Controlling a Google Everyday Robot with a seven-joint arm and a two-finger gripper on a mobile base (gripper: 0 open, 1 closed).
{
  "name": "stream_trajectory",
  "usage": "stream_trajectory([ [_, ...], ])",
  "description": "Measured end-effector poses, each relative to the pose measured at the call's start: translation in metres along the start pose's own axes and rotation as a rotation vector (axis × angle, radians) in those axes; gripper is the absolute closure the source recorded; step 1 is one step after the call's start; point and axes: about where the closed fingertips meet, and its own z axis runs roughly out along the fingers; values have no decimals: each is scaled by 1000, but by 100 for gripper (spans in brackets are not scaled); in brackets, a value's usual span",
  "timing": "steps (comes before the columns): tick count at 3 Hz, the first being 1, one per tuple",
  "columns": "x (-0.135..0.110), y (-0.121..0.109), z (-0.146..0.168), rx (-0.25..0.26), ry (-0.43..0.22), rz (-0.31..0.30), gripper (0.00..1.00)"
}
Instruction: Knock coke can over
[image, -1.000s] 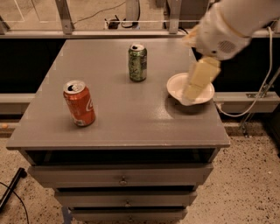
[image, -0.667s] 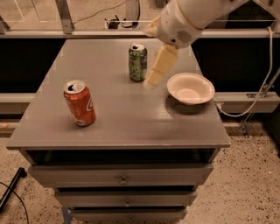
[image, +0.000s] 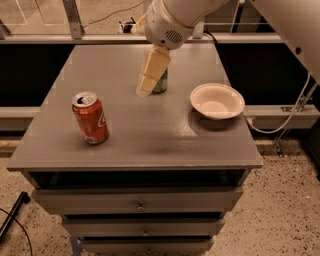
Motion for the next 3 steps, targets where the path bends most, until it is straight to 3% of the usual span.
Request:
stream_trajectory([
  [1, 1, 14, 10, -8, -60, 36, 0],
  [2, -5, 58, 46, -33, -253, 105, 0],
  [3, 1, 91, 74, -29, -425, 224, 0],
])
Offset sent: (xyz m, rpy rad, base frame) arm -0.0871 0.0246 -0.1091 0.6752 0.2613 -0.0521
